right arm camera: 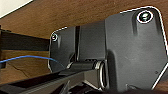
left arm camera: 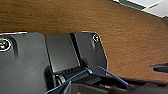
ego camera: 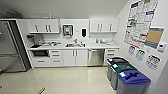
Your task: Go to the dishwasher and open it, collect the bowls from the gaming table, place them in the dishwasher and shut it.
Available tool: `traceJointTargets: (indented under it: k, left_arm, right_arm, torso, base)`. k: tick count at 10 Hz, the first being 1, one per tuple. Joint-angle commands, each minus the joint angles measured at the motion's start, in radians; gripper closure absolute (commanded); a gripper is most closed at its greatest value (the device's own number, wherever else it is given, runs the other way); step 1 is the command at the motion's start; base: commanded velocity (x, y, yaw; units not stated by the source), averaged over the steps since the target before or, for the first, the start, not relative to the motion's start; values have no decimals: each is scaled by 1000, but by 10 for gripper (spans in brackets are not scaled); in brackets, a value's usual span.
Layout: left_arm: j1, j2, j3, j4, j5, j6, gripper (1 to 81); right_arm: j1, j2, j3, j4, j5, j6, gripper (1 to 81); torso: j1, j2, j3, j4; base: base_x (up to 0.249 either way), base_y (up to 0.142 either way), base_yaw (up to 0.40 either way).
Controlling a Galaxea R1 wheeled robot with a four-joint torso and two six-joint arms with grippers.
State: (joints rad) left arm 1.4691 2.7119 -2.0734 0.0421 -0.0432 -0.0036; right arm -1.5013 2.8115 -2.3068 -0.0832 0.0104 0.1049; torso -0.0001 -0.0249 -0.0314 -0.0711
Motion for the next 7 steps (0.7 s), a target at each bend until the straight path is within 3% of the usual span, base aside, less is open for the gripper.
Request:
traceJointTargets:
  k: [1, 7]
  left_arm:
    - [-56, -13, 29, 13, 51, 4, 10]
    - [-56, -15, 29, 13, 49, 4, 10]
  right_arm:
    - [54, -7, 14, 0, -47, -1, 10]
    - [54, -5, 11, 0, -46, 1, 10]
  torso:
    - [0, 0, 0, 0]
    - [0, 0, 0, 0]
  base:
    - [164, 0, 0]
    - [165, 0, 0]
